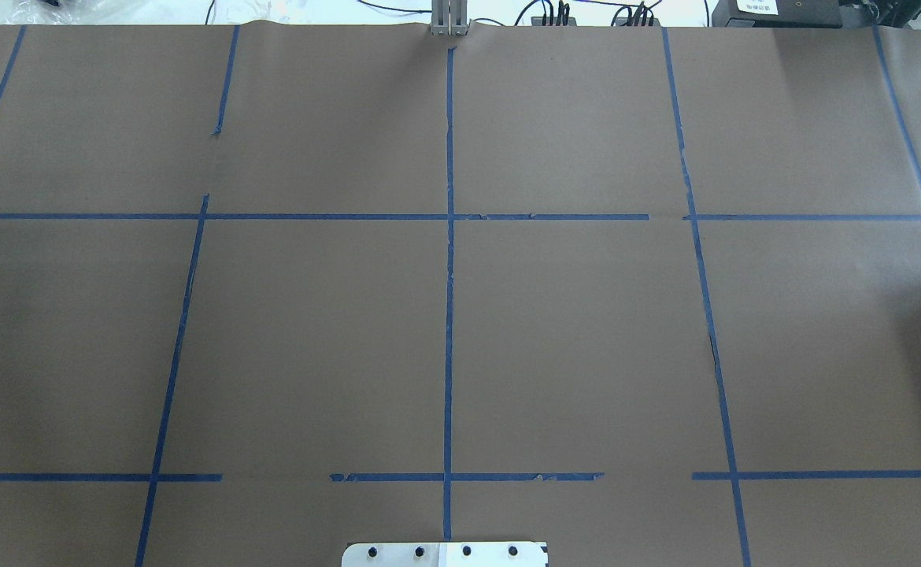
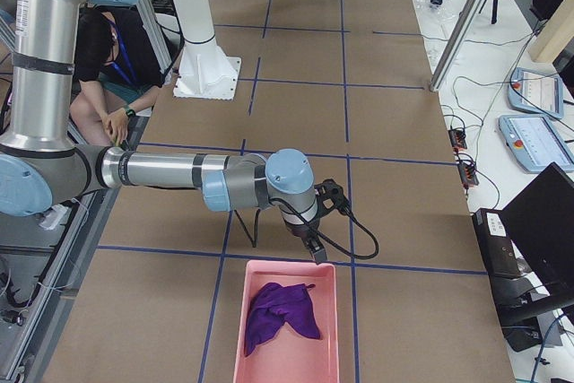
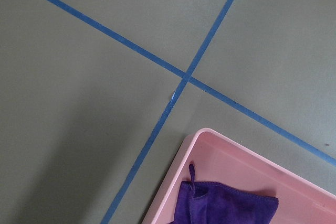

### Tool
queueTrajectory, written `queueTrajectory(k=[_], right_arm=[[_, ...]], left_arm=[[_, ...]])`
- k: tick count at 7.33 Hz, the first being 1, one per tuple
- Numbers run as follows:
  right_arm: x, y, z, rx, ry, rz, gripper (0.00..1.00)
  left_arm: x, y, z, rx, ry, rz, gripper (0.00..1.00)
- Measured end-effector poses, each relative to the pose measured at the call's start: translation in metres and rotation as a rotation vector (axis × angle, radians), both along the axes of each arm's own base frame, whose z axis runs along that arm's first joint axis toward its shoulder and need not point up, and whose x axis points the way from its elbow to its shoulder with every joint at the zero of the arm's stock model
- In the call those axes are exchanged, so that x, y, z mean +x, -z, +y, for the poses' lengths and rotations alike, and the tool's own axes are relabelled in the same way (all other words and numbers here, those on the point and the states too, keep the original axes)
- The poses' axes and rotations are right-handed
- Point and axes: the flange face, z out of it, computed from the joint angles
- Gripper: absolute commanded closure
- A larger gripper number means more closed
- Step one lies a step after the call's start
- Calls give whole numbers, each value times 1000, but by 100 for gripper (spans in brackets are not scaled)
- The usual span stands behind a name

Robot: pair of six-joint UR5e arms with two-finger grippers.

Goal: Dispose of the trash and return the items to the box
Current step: 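Lower the green bowl into the clear bin beside the cup and release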

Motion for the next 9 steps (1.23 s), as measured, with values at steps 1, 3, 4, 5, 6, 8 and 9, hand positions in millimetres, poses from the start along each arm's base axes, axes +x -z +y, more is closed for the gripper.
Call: queueTrajectory(k=[1, 3, 4, 5, 6, 8, 9], right_arm=[[0, 0, 0, 0, 0, 0, 0], [0, 0, 0, 0, -1, 0, 0], [0, 1, 0, -2, -4, -1, 2], [0, 1, 0, -5, -6, -2, 2], [0, 1, 0, -18, -21, -8, 2], [-2, 4, -1, -93, -104, -41, 1], [-5, 6, -1, -118, -124, -65, 0]], left_arm=[[1, -3, 2, -4, -3, 7, 27], [2, -5, 4, -1, -6, 13, 0], [2, -2, 3, 6, -4, 16, 0], [2, 8, -3, 14, 18, 29, 0], [3, 33, -14, 17, 75, 66, 0], [5, 114, -42, -48, 231, 167, 0], [5, 164, -55, -100, 276, 190, 0]])
